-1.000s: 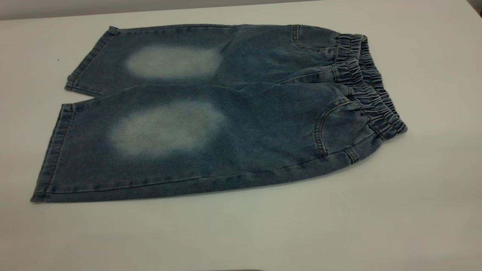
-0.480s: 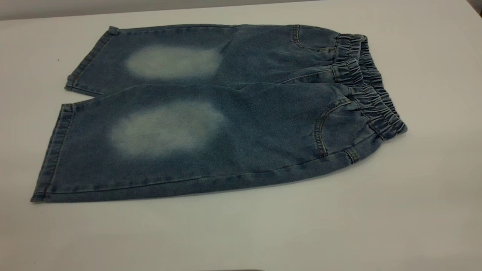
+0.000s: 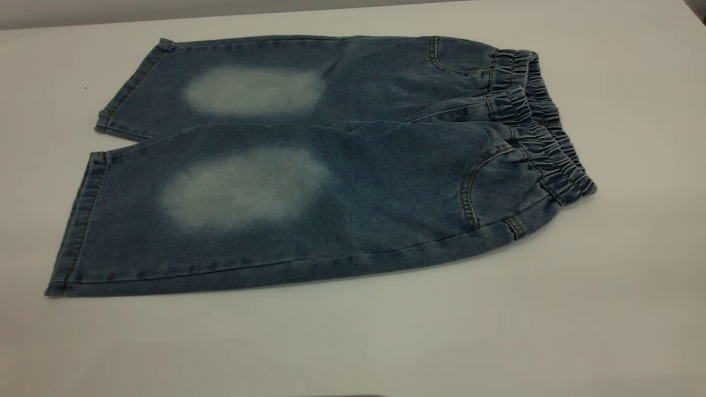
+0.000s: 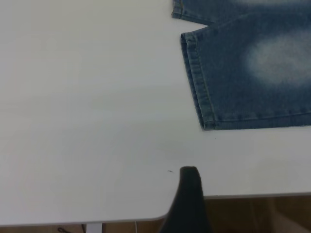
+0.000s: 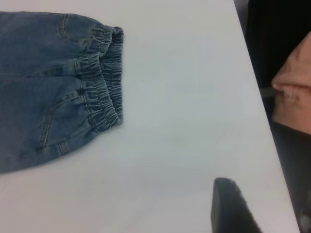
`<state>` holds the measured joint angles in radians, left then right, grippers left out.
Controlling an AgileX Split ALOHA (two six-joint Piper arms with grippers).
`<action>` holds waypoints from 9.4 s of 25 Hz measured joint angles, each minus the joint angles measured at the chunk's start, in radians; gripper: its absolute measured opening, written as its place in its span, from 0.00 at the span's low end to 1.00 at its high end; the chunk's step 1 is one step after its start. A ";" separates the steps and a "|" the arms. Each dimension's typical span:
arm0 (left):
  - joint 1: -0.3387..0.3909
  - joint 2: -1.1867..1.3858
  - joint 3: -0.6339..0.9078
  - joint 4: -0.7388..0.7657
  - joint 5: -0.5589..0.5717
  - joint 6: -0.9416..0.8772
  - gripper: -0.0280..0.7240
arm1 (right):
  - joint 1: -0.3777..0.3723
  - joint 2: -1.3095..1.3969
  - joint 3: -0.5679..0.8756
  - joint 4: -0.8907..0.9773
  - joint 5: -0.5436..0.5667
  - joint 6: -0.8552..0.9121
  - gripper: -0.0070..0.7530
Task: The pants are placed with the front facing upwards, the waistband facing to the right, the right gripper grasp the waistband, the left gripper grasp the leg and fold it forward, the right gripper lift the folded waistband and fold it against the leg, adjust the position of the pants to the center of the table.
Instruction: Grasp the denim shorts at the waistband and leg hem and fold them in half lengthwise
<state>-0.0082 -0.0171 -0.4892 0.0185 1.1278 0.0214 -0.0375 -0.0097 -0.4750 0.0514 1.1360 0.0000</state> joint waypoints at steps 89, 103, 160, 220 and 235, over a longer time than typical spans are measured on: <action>0.000 1.108 -0.151 -1.063 -0.699 0.857 0.79 | 0.000 2.084 -0.188 1.766 -0.530 -1.385 0.79; 0.000 1.108 -0.151 -1.064 -0.703 0.857 0.79 | 0.000 2.175 -0.276 1.777 -0.442 -1.456 0.78; 0.000 1.108 -0.151 -1.088 -0.702 0.858 0.79 | -0.072 2.226 -0.280 1.751 -0.255 -1.531 0.77; 0.000 1.864 -0.060 -0.670 -0.949 0.501 0.79 | -0.061 2.113 -0.280 1.636 -0.322 -1.505 0.06; 0.000 1.905 -0.064 -0.670 -1.012 0.501 0.79 | -0.061 2.113 -0.280 1.636 -0.322 -1.505 0.06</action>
<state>-0.0078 1.8877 -0.5529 -0.6510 0.1157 0.5220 -0.0989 2.1037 -0.7549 1.6869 0.8142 -1.5055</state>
